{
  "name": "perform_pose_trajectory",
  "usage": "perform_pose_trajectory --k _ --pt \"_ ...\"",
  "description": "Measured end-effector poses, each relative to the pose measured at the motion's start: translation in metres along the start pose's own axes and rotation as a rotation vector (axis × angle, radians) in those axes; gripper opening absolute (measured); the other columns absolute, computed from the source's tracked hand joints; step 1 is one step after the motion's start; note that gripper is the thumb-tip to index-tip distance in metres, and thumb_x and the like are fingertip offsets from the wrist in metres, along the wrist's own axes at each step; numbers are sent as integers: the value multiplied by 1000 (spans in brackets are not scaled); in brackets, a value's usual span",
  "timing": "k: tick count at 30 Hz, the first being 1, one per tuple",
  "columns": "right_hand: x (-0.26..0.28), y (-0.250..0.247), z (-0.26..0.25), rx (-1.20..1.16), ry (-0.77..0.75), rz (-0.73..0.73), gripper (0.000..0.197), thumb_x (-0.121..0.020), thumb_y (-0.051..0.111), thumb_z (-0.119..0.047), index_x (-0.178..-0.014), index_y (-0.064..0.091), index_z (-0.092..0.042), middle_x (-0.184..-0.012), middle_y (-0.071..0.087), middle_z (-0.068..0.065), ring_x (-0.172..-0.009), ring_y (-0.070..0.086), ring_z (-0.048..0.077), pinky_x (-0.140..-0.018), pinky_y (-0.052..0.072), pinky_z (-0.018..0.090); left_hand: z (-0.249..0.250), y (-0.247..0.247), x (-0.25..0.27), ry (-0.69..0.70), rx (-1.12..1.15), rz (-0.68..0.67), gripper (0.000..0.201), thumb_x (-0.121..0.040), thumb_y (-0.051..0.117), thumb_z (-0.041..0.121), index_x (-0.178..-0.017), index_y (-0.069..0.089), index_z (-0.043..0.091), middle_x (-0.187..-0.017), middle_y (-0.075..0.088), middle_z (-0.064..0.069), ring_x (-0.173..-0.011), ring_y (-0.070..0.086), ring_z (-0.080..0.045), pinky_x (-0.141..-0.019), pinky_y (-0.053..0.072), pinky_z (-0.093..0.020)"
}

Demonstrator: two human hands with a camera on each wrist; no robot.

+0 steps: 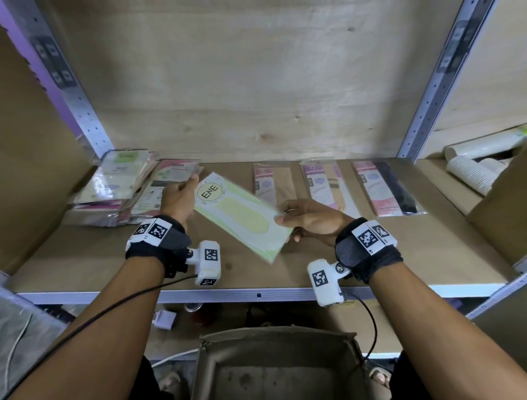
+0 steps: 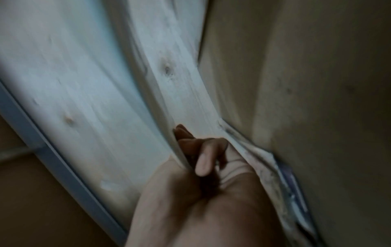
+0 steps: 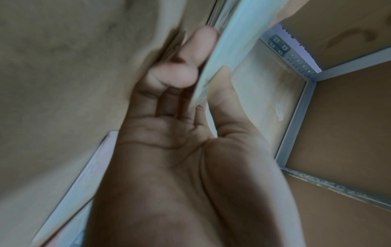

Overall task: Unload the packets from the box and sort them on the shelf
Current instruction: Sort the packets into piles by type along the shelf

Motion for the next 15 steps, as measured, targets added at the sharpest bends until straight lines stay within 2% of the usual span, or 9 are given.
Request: perform_pose_trajectory --k 2,3,6,8,9,11,12,15 --pt "0 1 0 -28 -19 -17 13 -95 62 -12 -104 57 -5 -98 66 16 -76 58 27 -53 50 20 -9 4 1 -84 126 -28 30 -96 59 44 -83 67 18 -70 69 5 -41 58 -3 -35 32 -12" --pt "0 1 0 -51 -27 -22 13 -94 62 -12 -105 57 -5 -100 64 16 -81 55 28 -55 51 20 -12 7 2 -122 179 -54 27 -97 60 42 -90 68 17 -70 68 3 -36 54 -4 -31 27 -12" --pt "1 -1 1 -125 -47 -26 17 -93 63 -12 -108 57 -6 -105 57 15 -87 50 27 -59 55 20 -19 15 2 -202 314 -135 26 -97 61 37 -107 67 14 -77 71 -1 -38 53 -7 -29 23 -16" --pt "1 -4 1 -164 -55 -21 12 -93 64 -11 -102 59 -6 -102 59 12 -81 56 20 -59 56 21 -21 13 2 -204 281 -154 31 -95 62 42 -111 69 15 -77 74 1 -48 55 -7 -33 25 -17" --pt "2 -5 1 -179 -56 -23 8 -92 65 -11 -98 61 -8 -100 61 10 -76 58 17 -60 57 21 -21 11 1 -191 234 -156 34 -94 62 48 -107 71 18 -74 75 4 -52 54 -7 -37 27 -17" --pt "3 -8 2 -186 -51 -21 5 -91 67 -11 -93 62 -11 -101 62 10 -78 58 20 -61 58 22 -22 9 0 -197 210 -158 42 -87 62 61 -91 73 21 -69 74 5 -55 53 -7 -46 34 -19" --pt "3 -9 3 -188 -45 -13 7 -90 68 -11 -92 61 -12 -102 62 11 -82 57 23 -61 58 23 -23 10 -1 -221 245 -170 49 -84 60 67 -88 73 20 -71 74 2 -58 55 -9 -50 39 -21" --pt "1 -17 5 -267 -26 55 14 -87 71 -10 -93 59 -12 -102 66 9 -74 60 22 -64 60 26 -21 19 3 -262 333 -296 71 -75 62 76 -100 71 10 -85 78 -7 -69 72 -13 -59 56 -24"
Point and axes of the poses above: each hand's wrist, its own x-axis away from the middle knuckle, its own y-axis out of the palm, z = x × y, the point moved 8 cm from there along -x, towards the middle knuckle
